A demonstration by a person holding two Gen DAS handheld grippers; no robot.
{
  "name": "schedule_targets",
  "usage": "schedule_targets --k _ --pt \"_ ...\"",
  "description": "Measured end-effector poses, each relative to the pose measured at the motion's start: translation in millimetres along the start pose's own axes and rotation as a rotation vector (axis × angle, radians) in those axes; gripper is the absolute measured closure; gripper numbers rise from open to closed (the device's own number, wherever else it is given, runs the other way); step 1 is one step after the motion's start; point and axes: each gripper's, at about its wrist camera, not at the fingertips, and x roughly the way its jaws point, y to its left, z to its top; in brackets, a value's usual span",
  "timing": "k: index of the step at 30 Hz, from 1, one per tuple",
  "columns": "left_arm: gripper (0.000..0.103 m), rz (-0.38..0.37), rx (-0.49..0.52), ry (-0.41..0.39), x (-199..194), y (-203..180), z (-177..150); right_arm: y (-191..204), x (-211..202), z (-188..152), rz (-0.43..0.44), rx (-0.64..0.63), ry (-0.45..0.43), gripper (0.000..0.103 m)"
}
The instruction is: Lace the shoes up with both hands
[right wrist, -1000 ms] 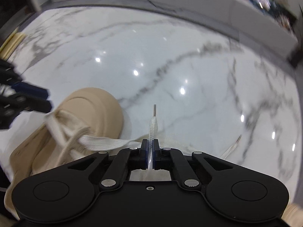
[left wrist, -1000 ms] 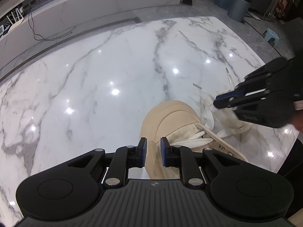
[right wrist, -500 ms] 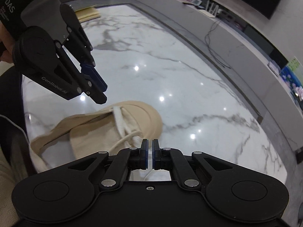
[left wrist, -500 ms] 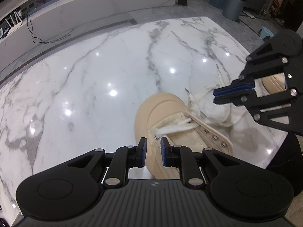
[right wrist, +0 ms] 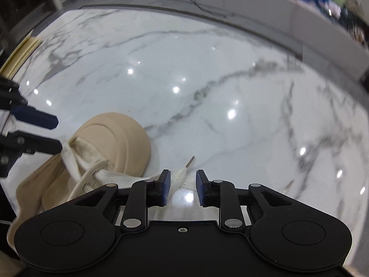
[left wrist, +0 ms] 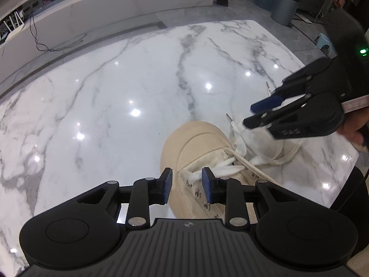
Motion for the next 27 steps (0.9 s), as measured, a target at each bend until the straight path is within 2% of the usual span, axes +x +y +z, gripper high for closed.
schedule_targets --k 4,10,12,13,14,17,24,27 --pt "0.076 -0.014 0.002 0.016 8.3 -0.5 2.0 -4.2 16.8 0.8 0.013 0.060 0.018 0.080" --pt "0.076 -0.020 0.005 0.033 16.2 -0.5 4.9 -3.4 29.4 1.8 0.014 0.070 0.049 0.080" --pt "0.076 -0.021 0.007 0.036 17.0 -0.5 5.0 -3.2 31.1 1.5 0.018 0.069 0.054 0.085" --pt "0.076 -0.021 0.007 0.036 17.4 -0.5 5.0 -2.5 31.4 1.5 0.017 0.063 0.052 0.087" --pt "0.076 -0.021 0.007 0.036 17.6 -0.7 5.0 -1.3 31.6 1.4 0.016 0.052 0.052 0.094" --pt "0.076 -0.020 0.007 0.036 18.0 -1.0 5.5 0.8 32.5 1.2 0.014 0.033 0.046 0.102" --pt "0.076 -0.017 0.004 0.027 14.2 0.1 4.0 10.5 13.2 0.1 0.026 -0.056 0.008 0.102" --pt "0.076 -0.013 0.005 0.025 12.9 -0.5 3.3 22.3 -9.9 -1.1 0.051 -0.173 -0.043 0.102"
